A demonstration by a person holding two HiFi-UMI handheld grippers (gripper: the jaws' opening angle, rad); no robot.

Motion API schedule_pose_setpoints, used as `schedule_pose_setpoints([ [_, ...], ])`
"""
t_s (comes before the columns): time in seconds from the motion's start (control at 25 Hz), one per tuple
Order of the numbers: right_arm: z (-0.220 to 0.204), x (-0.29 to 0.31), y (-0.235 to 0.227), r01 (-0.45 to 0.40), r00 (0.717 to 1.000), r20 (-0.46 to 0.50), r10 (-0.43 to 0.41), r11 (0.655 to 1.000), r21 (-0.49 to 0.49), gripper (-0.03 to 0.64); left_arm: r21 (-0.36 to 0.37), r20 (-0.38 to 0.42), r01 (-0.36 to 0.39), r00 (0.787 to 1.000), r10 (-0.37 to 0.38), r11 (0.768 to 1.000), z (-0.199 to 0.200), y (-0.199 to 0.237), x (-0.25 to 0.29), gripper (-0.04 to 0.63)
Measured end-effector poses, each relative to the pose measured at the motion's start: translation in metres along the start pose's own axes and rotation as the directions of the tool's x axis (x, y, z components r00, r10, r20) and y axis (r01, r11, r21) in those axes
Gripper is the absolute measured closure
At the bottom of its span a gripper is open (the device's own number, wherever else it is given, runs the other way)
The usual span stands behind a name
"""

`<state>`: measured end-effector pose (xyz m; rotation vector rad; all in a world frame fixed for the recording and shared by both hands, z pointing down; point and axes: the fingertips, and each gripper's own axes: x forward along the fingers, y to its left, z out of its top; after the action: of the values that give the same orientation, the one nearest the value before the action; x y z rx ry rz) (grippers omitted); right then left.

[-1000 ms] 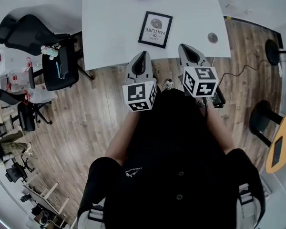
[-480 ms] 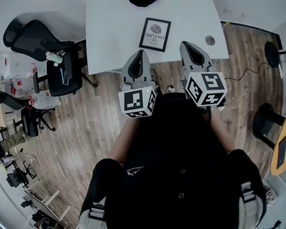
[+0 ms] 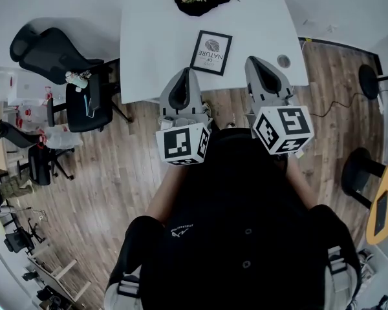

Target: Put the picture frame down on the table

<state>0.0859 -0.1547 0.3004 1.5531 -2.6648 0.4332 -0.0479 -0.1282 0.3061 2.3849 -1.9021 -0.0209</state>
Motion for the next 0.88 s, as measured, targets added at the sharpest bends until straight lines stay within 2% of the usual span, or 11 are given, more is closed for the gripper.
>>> schedule_pose_setpoints([
  [0.16,-0.001,0.001,0.002,-0.010,1.000,0.000,0.010,1.000,-0.015,0.618,0.006,0.015,-0.009,1.000,0.009,1.000,0.004,-0.001,-0.003,0.589],
  [0.88,-0.018,0.004,-0.012,-0.021,0.999,-0.043,0.020,0.999,-0.026,0.618,0.003,-0.015,-0.028,1.000,0.028,1.000,-0.010,-0.010,0.000,0.588],
])
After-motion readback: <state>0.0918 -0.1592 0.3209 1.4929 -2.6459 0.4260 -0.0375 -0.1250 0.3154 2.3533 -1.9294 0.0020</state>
